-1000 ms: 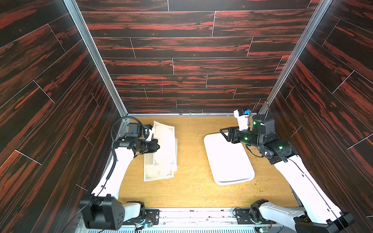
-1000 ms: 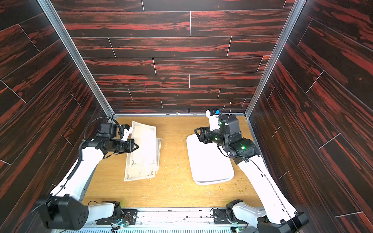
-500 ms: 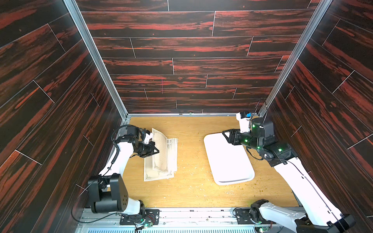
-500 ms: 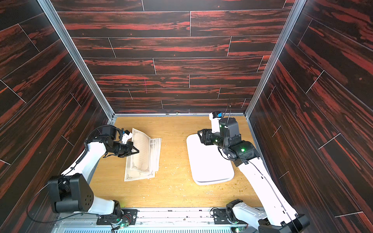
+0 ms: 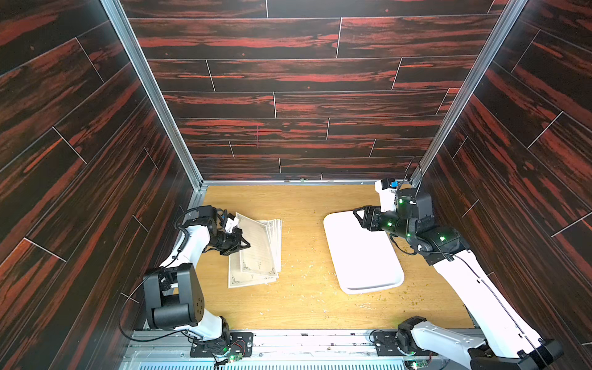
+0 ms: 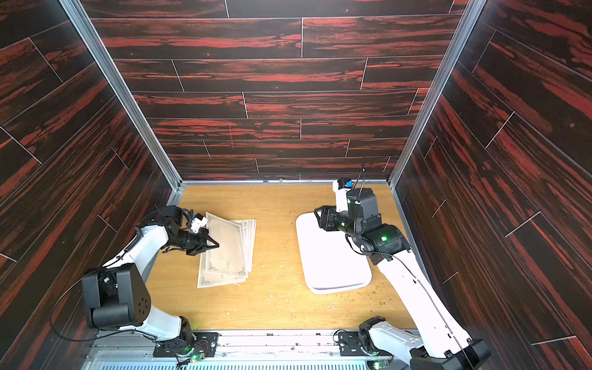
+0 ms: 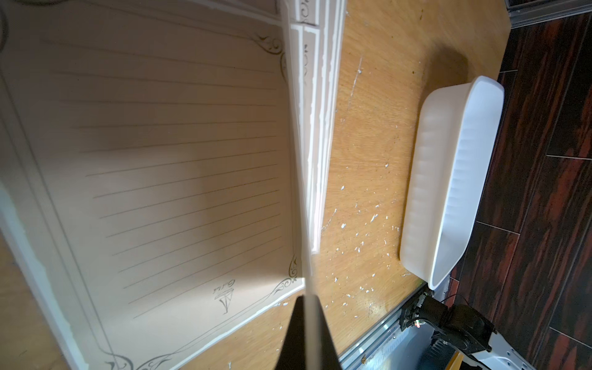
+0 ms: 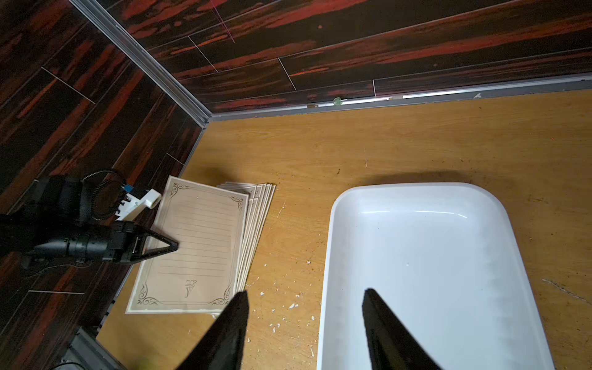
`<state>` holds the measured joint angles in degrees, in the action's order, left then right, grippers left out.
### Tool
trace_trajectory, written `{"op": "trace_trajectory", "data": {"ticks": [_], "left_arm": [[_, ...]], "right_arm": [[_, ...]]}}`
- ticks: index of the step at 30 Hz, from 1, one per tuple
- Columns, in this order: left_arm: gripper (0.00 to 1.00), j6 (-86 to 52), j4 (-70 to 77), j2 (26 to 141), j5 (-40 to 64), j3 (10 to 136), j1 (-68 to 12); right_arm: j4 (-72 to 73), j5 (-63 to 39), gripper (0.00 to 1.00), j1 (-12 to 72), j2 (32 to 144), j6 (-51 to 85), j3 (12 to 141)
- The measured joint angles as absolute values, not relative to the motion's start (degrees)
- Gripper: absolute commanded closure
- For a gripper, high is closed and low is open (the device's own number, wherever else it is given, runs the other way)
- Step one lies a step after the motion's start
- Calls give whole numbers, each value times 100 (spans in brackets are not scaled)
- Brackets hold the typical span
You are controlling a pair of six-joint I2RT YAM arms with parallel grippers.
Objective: Take out the stationery paper from the storage box
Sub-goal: Place the stationery paper at the center of the board.
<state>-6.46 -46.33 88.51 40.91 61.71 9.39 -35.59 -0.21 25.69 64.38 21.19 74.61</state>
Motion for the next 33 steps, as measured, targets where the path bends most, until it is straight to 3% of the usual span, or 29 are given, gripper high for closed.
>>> {"op": "trace_trajectory", "data": {"ticks": [17, 19, 27, 33], "left_arm": [[97, -489, -4936, 9236, 2952, 6211, 939], [93, -486, -4960, 9271, 2882, 6228, 939], [60, -541, -4976, 9367, 2327, 6333, 939], [51, -607, -4963, 9312, 1693, 6333, 937]], "right_arm": [[-3695, 130, 40, 2569, 6488, 1975, 7526], [-3699, 130, 40, 2569, 6499, 1964, 7526], [-3734, 187, 40, 2569, 6530, 1944, 7526], [-3780, 261, 40, 2569, 6525, 1944, 7526]]}}
